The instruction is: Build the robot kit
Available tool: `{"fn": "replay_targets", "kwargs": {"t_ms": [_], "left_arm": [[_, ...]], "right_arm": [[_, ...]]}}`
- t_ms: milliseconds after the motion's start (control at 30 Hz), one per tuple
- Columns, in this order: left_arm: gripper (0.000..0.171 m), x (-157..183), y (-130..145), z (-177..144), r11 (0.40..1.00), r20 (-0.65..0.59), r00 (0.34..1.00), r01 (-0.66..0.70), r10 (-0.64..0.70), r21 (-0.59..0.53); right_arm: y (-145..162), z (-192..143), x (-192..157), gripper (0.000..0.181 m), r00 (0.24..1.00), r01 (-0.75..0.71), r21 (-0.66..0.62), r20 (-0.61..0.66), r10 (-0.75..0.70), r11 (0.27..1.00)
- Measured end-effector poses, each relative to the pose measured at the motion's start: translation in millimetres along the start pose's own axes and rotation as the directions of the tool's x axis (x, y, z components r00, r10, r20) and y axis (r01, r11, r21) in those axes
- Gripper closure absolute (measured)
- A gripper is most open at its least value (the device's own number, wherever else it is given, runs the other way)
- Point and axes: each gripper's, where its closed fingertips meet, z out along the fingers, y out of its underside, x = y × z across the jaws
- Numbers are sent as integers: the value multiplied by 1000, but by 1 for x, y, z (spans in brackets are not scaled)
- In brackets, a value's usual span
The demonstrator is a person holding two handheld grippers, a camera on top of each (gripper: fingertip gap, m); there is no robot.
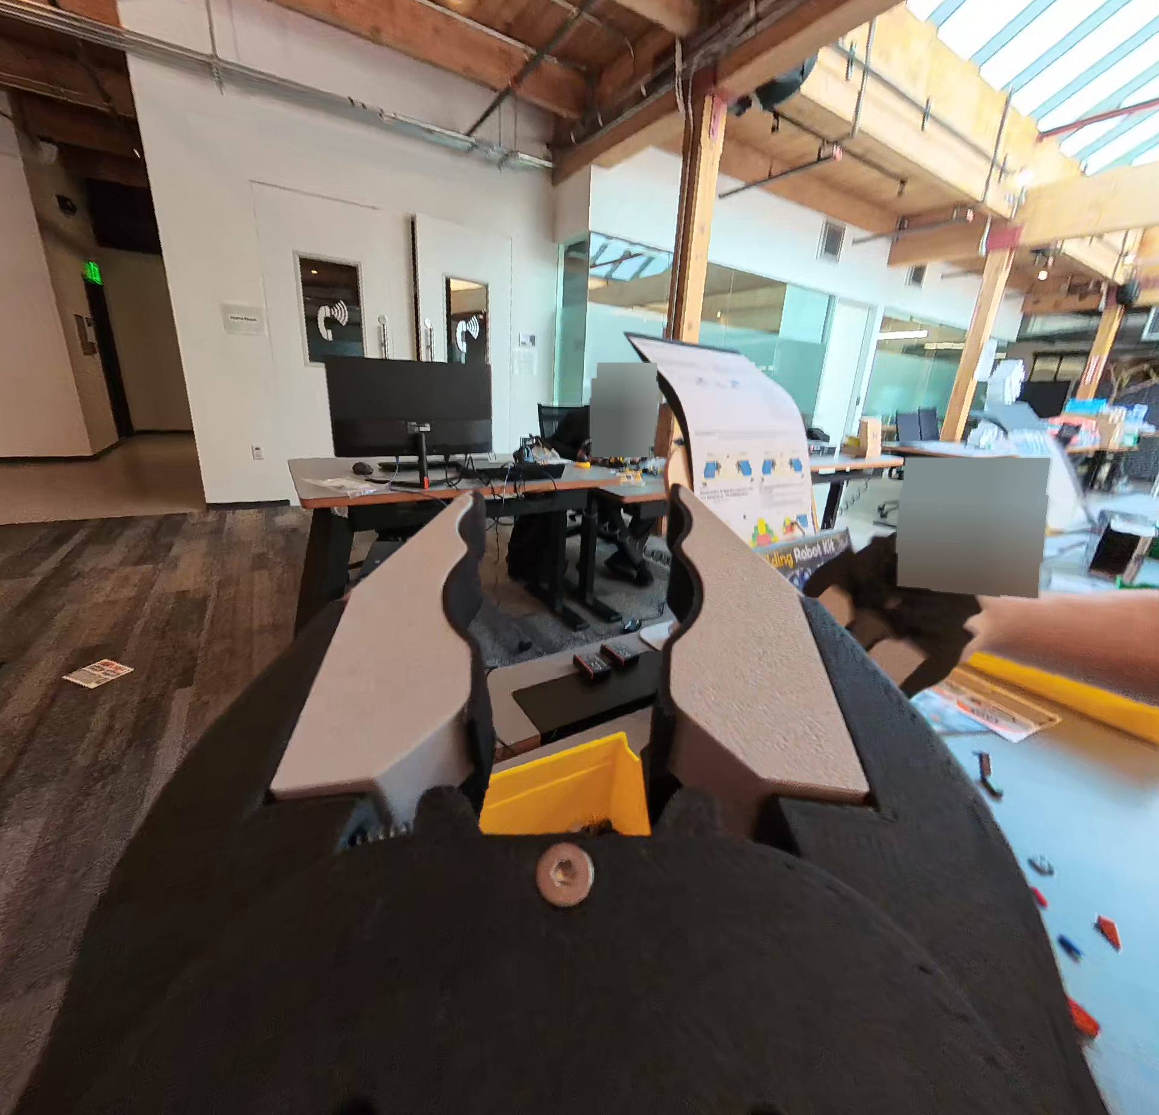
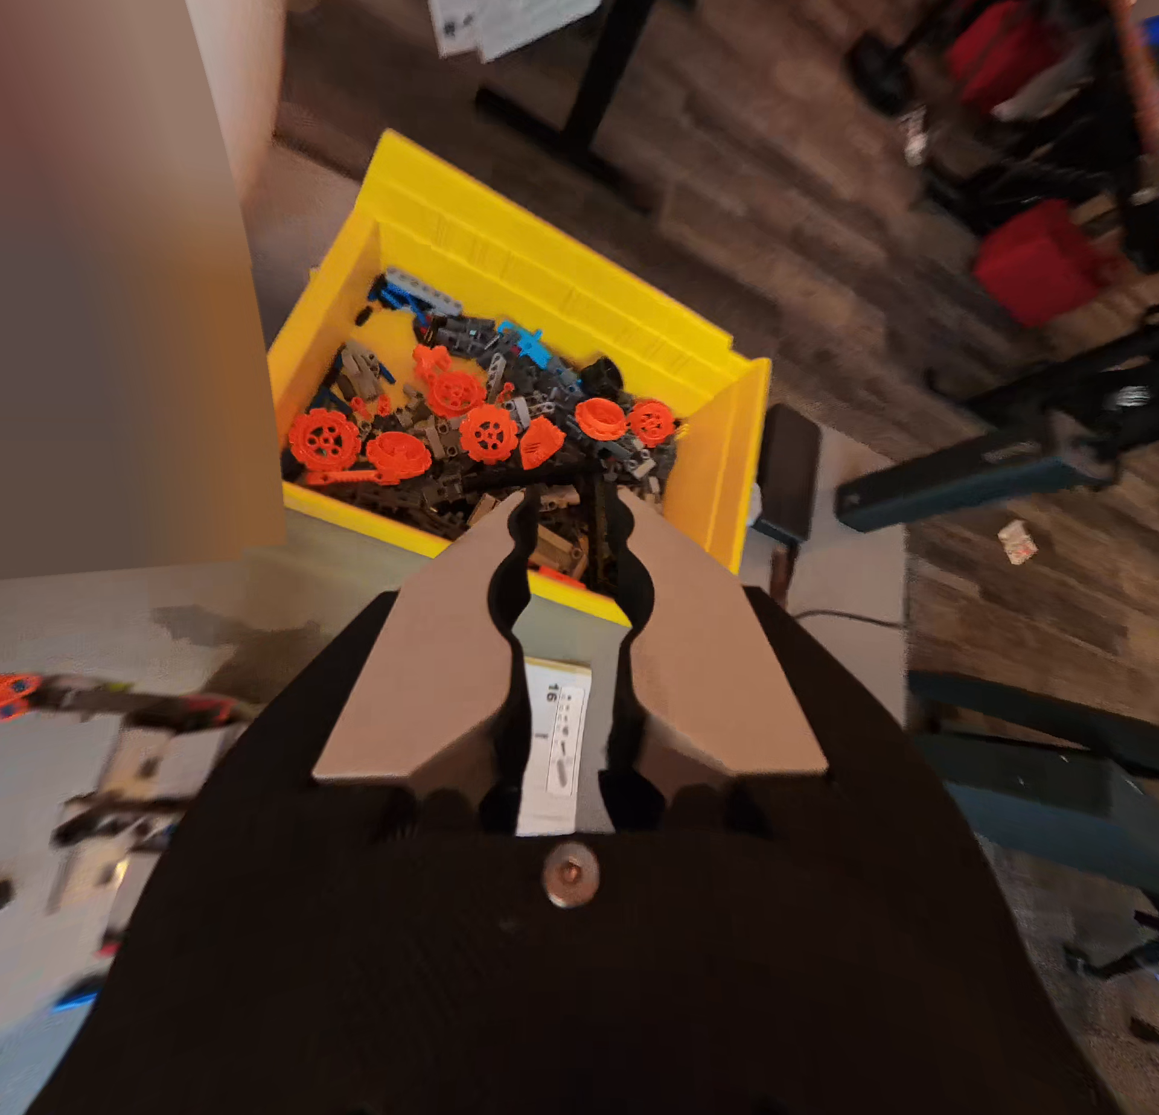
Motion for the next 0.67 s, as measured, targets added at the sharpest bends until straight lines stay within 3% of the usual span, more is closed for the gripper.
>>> {"fn": "replay_targets", "kwargs": {"t_ms": [167, 233, 333, 433, 533, 667], "left_arm": [[119, 4, -9, -9, 998, -45, 998, 53, -51, 44], [120, 9, -11, -10, 997, -66, 996, 61, -58, 53], [140, 20, -17, -13, 994, -117, 992, 54, -43, 91], [144, 33, -21, -16, 992, -187, 982, 39, -15, 123], [128, 34, -21, -14, 991, -179, 983, 57, -35, 124], [120, 36, -16, -8, 992, -174, 983, 72, -54, 100]], "right_arm": [[4, 88, -42, 153, 927, 78, -169, 375, -9, 983], [4, 108, -70, 150, 865, 156, -178, 499, -48, 972], [10, 127, -104, 146, 772, 281, -197, 627, -100, 939], [18, 134, -128, 144, 685, 379, -195, 716, -133, 905], [28, 142, -144, 137, 625, 457, -202, 766, -152, 866], [45, 154, -161, 114, 546, 595, -183, 806, -227, 783]]}}
